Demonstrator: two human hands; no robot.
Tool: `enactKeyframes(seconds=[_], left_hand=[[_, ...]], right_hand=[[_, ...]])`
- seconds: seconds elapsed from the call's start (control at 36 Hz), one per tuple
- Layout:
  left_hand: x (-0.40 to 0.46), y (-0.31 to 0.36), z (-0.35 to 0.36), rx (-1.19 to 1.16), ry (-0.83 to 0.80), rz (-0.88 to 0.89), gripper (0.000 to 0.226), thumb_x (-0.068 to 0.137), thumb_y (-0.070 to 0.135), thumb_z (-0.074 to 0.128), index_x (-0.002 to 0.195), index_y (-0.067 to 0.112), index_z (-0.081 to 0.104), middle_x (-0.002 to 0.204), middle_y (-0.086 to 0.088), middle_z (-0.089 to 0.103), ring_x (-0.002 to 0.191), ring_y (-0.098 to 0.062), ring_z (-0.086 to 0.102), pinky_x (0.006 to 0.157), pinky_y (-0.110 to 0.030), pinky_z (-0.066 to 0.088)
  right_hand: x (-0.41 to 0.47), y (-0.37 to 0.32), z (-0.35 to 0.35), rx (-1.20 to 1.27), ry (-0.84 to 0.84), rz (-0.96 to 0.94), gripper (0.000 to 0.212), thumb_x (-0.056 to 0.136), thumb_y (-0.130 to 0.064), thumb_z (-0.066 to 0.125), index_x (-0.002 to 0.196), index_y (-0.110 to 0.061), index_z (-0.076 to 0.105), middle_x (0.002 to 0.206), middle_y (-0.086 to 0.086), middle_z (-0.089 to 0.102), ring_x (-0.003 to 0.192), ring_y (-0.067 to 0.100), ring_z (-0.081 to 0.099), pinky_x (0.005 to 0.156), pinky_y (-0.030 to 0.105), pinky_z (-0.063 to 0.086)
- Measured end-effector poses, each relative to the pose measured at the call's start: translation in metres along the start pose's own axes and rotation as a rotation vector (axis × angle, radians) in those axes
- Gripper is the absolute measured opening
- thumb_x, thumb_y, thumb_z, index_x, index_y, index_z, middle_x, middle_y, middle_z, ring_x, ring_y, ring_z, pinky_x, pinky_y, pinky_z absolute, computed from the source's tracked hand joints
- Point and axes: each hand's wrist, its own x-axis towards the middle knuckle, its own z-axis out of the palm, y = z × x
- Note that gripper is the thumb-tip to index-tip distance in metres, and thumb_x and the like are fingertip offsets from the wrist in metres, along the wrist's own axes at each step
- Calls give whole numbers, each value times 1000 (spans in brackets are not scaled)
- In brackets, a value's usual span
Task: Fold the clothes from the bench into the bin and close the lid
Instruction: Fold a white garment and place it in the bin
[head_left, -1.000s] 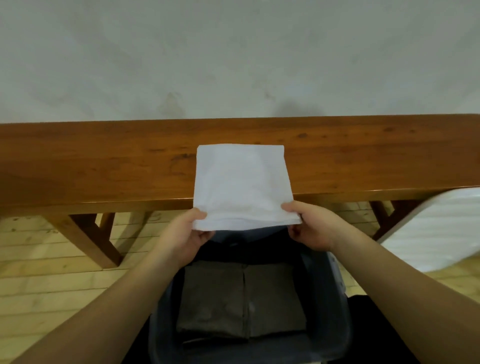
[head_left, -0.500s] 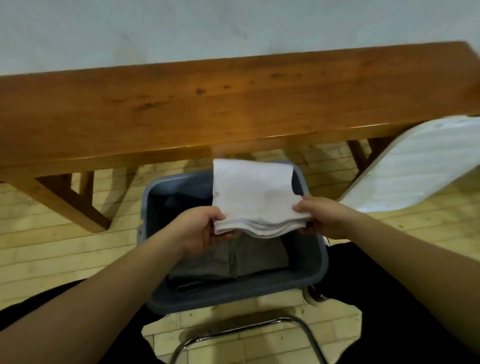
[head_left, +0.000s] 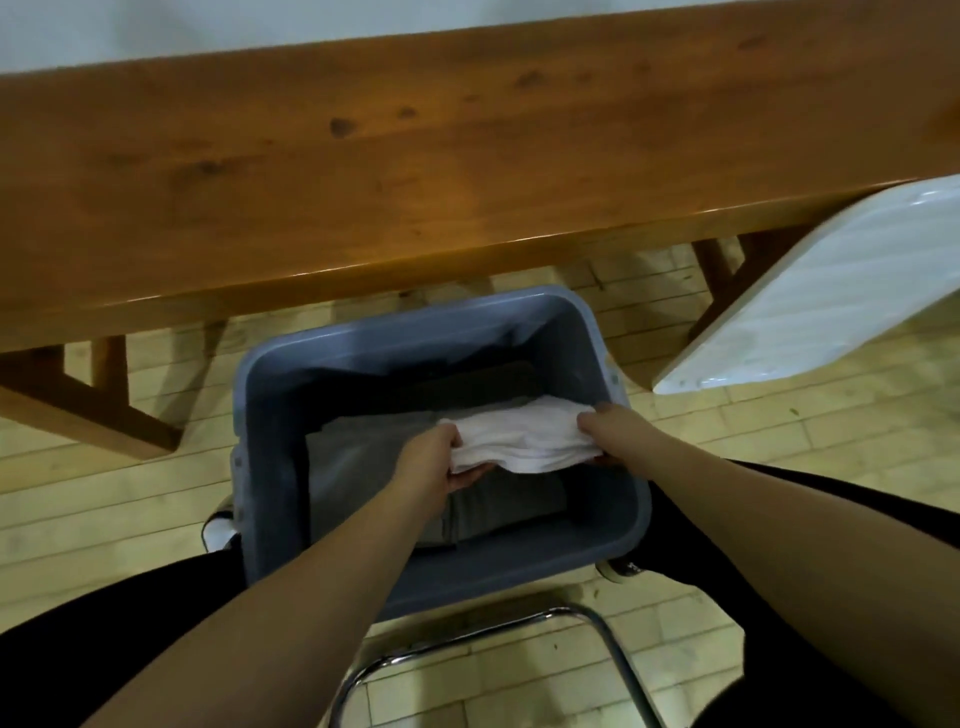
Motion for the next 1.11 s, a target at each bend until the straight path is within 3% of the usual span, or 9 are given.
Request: enactKeyframes(seconds=[0.17,0.28,0.39,0.47,0.58,0.67,0.81,0.94,1.11], left_hand=[[32,-17,-12,275,81,121,10,91,5,50,85,3,58,97,-20,62,80,-33,64,53,-29,56],[51,-55,-27,297,69,-30,10,90,9,55,93,4,63,101,-24,66,90,-43,67,80,-52,59],[64,-81,-36,379,116,-154,8,94,7,54,100,2,57,90,-18,63,68,-32,61,59,-38,57],[67,-87,-40,488,130,-144,9,93,5,52,85,5,57,83,-16,59,64,-32,56,72,-46,55],[68,-87,-43,683,122,-128,14,92,6,52,79,5,54,74,-15,57,56,-27,54,44,-23,45],[73,-90,-44,786,108,-143,15,92,7,52,78,4,54,74,-14,57,59,-24,53,44,-22,41],[79,-95,-47,966,152,-58,16,97,22,54,94,7,60,104,-11,60,88,-22,52,79,-25,42],[62,-77,-36,1027,156,-43,23,100,21,49,83,8,53,96,-9,56,91,-21,50,85,-27,46],[21,-32,6,948,62,197,18,99,20,47,90,7,57,91,-12,64,76,-22,59,60,-25,48]], right_hand=[[25,2,13,-109,33,-10,57,86,-33,48,136,-7,47,133,17,53,116,37,51,100,41,43],[36,19,45,-314,-56,35,38,100,-13,41,135,3,44,137,24,49,122,39,48,88,32,38],[48,43,70,-464,-70,98,35,101,-6,38,134,4,44,138,24,48,123,37,50,97,36,44],[46,53,82,-537,-59,79,35,101,-5,38,132,2,51,139,21,49,126,34,48,104,37,39],[47,59,85,-471,-34,137,32,101,-4,38,125,2,58,135,20,52,91,21,53,82,24,45],[55,61,83,-584,-17,93,36,99,-7,43,132,1,54,135,22,55,59,14,29,57,22,30],[42,59,83,-856,-110,13,34,104,-8,33,135,-1,46,141,19,42,120,31,49,101,39,41],[29,22,67,-962,-267,-36,35,104,-11,36,136,-1,49,134,17,52,122,33,51,103,40,41],[-19,-33,9,-965,-285,-313,37,101,-28,43,127,-10,61,124,9,62,112,29,57,87,34,43]])
